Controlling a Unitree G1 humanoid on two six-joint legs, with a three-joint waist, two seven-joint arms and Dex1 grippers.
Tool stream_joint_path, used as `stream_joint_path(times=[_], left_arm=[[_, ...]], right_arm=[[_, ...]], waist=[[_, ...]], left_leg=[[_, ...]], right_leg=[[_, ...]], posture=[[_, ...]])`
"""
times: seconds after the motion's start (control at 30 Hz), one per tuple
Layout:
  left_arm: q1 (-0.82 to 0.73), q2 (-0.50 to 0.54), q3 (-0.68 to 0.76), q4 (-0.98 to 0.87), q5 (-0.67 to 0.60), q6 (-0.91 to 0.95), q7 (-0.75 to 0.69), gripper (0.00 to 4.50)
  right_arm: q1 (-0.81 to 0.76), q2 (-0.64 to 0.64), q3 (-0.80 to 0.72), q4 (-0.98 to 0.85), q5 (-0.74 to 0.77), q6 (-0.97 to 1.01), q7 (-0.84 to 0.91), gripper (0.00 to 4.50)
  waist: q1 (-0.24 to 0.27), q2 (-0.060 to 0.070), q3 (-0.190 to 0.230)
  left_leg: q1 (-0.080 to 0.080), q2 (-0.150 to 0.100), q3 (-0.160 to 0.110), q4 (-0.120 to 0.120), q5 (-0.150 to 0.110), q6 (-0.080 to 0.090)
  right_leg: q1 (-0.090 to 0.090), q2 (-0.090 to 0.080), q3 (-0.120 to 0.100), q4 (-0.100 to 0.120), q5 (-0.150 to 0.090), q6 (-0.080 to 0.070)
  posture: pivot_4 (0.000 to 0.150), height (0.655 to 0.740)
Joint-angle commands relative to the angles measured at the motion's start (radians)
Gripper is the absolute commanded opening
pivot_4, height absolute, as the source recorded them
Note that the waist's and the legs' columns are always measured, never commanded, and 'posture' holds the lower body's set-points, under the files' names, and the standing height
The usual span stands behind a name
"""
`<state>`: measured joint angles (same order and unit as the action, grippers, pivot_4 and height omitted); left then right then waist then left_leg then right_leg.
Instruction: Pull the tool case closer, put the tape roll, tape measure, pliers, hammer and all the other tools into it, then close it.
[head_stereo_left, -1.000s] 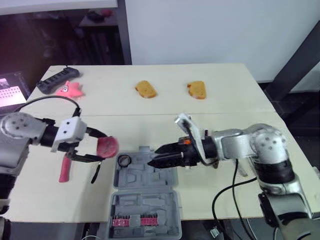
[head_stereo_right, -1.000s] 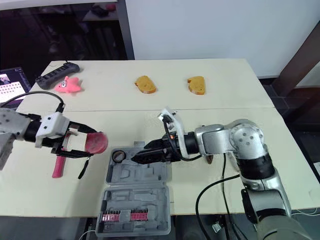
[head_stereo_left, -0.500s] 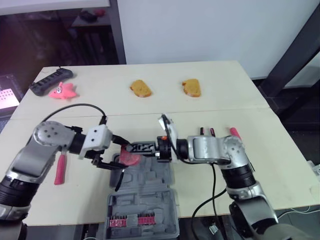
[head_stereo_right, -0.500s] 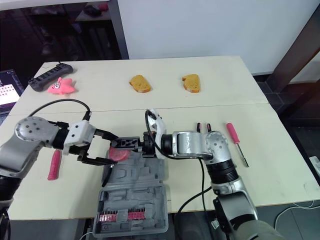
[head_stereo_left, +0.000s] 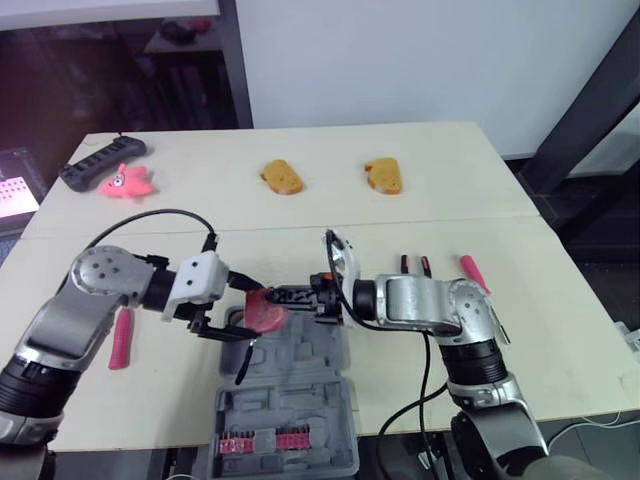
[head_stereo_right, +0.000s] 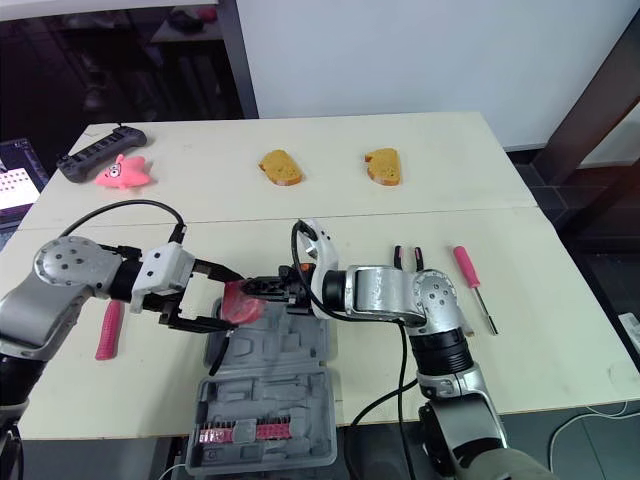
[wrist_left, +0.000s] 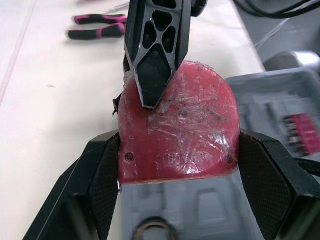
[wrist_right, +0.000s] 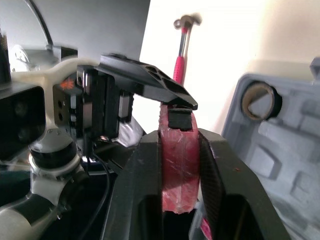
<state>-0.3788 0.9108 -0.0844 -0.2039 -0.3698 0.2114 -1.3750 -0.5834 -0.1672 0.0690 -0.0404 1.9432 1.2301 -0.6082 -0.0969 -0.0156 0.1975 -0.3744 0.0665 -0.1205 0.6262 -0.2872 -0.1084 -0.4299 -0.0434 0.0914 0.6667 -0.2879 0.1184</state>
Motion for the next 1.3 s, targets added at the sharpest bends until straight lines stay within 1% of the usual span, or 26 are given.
stream_joint_path(times=[0.03, 0.17, 0.23, 0.27, 0.3, 0.4, 0.47, 0.53, 0.6, 0.63, 0.7, 0.77, 0.87, 0.93, 1.0, 1.07, 1.13, 1.23, 1.3], left_arm=[[-0.015, -0.012, 0.008, -0.014, -0.011, 0.008, 0.010, 2.92], [-0.026, -0.028, 0.006, 0.006, 0.003, -0.025, 0.008, 2.92], [-0.026, -0.035, 0.011, 0.011, -0.011, -0.012, 0.003, 3.95], [-0.026, -0.039, 0.014, 0.014, -0.012, -0.011, 0.005, 4.35], [-0.026, -0.043, 0.018, 0.016, -0.011, -0.012, 0.009, 4.50], [-0.013, -0.050, 0.043, 0.024, -0.024, -0.001, 0.022, 4.50], [0.014, -0.033, 0.088, 0.030, -0.057, 0.013, 0.020, 4.50], [0.067, 0.005, 0.156, 0.028, -0.105, 0.046, 0.002, 4.50], [0.153, 0.054, 0.225, 0.043, -0.115, 0.033, -0.031, 4.50], [0.210, 0.070, 0.259, 0.039, -0.125, 0.028, -0.048, 4.50], [0.343, 0.074, 0.320, 0.026, -0.141, 0.003, -0.073, 4.50], [0.426, 0.064, 0.349, 0.012, -0.151, -0.014, -0.084, 4.50], [0.485, 0.053, 0.359, 0.002, -0.161, -0.008, -0.078, 4.50], [0.508, 0.045, 0.351, -0.011, -0.164, -0.007, -0.071, 4.50], [0.509, 0.003, 0.351, -0.027, -0.181, -0.035, -0.046, 4.50], [0.508, -0.016, 0.350, -0.034, -0.182, -0.047, -0.040, 4.50], [0.511, -0.042, 0.353, -0.038, -0.192, -0.099, -0.069, 4.50], [0.522, -0.042, 0.345, -0.037, -0.190, -0.127, -0.098, 4.50], [0.529, -0.026, 0.337, -0.034, -0.188, -0.131, -0.124, 4.50]], right_arm=[[-0.008, 0.022, 0.002, -0.047, 0.029, 0.012, 0.027, 0.47], [-0.011, 0.027, -0.009, -0.035, 0.029, 0.013, 0.025, 0.47], [-0.013, 0.030, -0.017, -0.032, 0.029, 0.014, 0.030, 0.47], [-0.014, 0.031, -0.022, -0.031, 0.029, 0.014, 0.032, 0.47], [-0.014, 0.031, -0.025, -0.030, 0.029, 0.015, 0.034, 0.47], [-0.002, 0.011, -0.053, -0.028, 0.029, 0.020, 0.045, 0.47], [0.013, -0.039, -0.075, -0.020, 0.029, 0.038, 0.077, 0.47], [0.024, -0.135, -0.106, 0.003, 0.029, 0.077, 0.148, 0.47], [0.031, -0.265, -0.149, 0.054, 0.029, 0.123, 0.235, 0.47], [0.036, -0.352, -0.156, 0.078, 0.029, 0.159, 0.310, 0.47], [0.085, -0.533, -0.158, 0.100, 0.029, 0.214, 0.417, 0.47], [0.130, -0.652, -0.142, 0.108, 0.029, 0.239, 0.499, 0.47], [0.188, -0.761, -0.109, 0.100, 0.029, 0.251, 0.591, 0.47], [0.244, -0.800, -0.076, 0.066, 0.029, 0.227, 0.587, 0.47], [0.309, -0.790, -0.051, 0.038, 0.029, 0.165, 0.523, 0.47], [0.352, -0.788, -0.042, 0.012, 0.029, 0.122, 0.492, 0.47], [0.392, -0.784, -0.049, 0.008, 0.029, 0.067, 0.449, 0.47], [0.426, -0.784, -0.043, -0.004, 0.023, 0.013, 0.398, 0.47], [0.437, -0.773, -0.039, -0.023, -0.002, -0.005, 0.397, 0.47]], waist=[[0.000, 0.000, 0.000], [0.000, 0.000, 0.000], [0.000, 0.000, 0.000], [-0.001, 0.000, 0.000], [-0.001, 0.000, 0.000], [0.000, 0.000, 0.000], [0.001, 0.000, 0.000], [0.001, 0.000, 0.000], [0.001, 0.001, 0.000], [0.002, 0.002, 0.001], [0.004, 0.007, 0.004], [0.014, 0.008, 0.005], [0.023, 0.008, 0.005], [0.028, 0.008, 0.005], [0.032, 0.008, 0.004], [0.035, 0.007, 0.004], [0.037, 0.008, 0.004], [0.038, 0.008, 0.004], [0.037, 0.008, 0.004]], left_leg=[[0.000, 0.000, 0.000, 0.000, 0.000, 0.000], [0.000, 0.000, 0.000, 0.000, 0.000, 0.000], [0.000, 0.000, 0.000, 0.000, 0.000, 0.000], [0.000, 0.000, 0.000, 0.000, 0.000, 0.000], [0.000, 0.000, 0.000, 0.000, 0.000, 0.000], [0.000, 0.000, 0.000, 0.000, 0.000, 0.000], [0.000, 0.000, 0.000, 0.000, 0.000, 0.000], [0.000, 0.000, 0.000, 0.000, 0.000, 0.000], [-0.001, 0.000, 0.000, 0.000, 0.000, 0.000], [-0.001, 0.000, 0.000, 0.000, 0.000, 0.001], [-0.001, 0.000, 0.001, 0.001, -0.001, 0.001], [-0.001, -0.001, 0.001, 0.001, -0.003, 0.006], [0.000, 0.001, 0.001, 0.002, -0.005, 0.009], [0.000, 0.000, 0.002, 0.005, -0.005, 0.009], [0.000, 0.000, 0.002, 0.006, -0.005, 0.009], [0.000, 0.000, 0.002, 0.007, -0.005, 0.009], [0.000, 0.000, 0.002, 0.007, -0.005, 0.009], [0.000, 0.000, 0.002, 0.007, -0.005, 0.009], [0.001, 0.000, 0.002, 0.007, -0.005, 0.009]], right_leg=[[0.000, 0.000, 0.000, 0.000, 0.000, 0.000], [0.000, 0.000, 0.000, 0.000, 0.000, 0.000], [0.000, 0.000, 0.000, 0.000, 0.000, 0.000], [0.000, 0.000, 0.000, 0.000, 0.000, 0.000], [0.000, 0.000, 0.000, 0.000, 0.000, 0.000], [0.000, 0.000, 0.000, 0.000, 0.000, 0.000], [0.000, 0.000, 0.000, 0.000, 0.000, 0.000], [0.000, 0.000, 0.000, 0.000, 0.000, 0.000], [0.000, 0.000, 0.000, -0.001, 0.000, 0.000], [0.000, -0.001, 0.000, -0.001, 0.000, 0.000], [0.000, -0.001, 0.000, -0.002, 0.000, 0.000], [0.000, -0.001, 0.001, -0.002, -0.001, 0.000], [0.000, 0.002, 0.002, -0.002, -0.001, 0.000], [0.001, 0.002, 0.002, -0.002, -0.001, 0.000], [0.002, 0.001, 0.003, -0.003, -0.001, 0.000], [0.004, 0.001, 0.003, -0.004, -0.001, -0.001], [0.004, 0.001, 0.003, -0.004, -0.001, 0.000], [0.004, 0.001, 0.003, -0.004, -0.001, 0.000], [0.004, 0.001, 0.003, -0.004, -0.001, 0.000]], posture=[[0.150, 0.7400], [0.150, 0.7400], [0.150, 0.7400], [0.150, 0.7400], [0.150, 0.7400], [0.150, 0.7400], [0.150, 0.7400], [0.150, 0.7400], [0.150, 0.7400], [0.150, 0.7400], [0.150, 0.7400], [0.150, 0.7400], [0.150, 0.7400], [0.150, 0.7400], [0.150, 0.7400], [0.150, 0.7400], [0.150, 0.7400], [0.150, 0.7400], [0.150, 0.7400]])
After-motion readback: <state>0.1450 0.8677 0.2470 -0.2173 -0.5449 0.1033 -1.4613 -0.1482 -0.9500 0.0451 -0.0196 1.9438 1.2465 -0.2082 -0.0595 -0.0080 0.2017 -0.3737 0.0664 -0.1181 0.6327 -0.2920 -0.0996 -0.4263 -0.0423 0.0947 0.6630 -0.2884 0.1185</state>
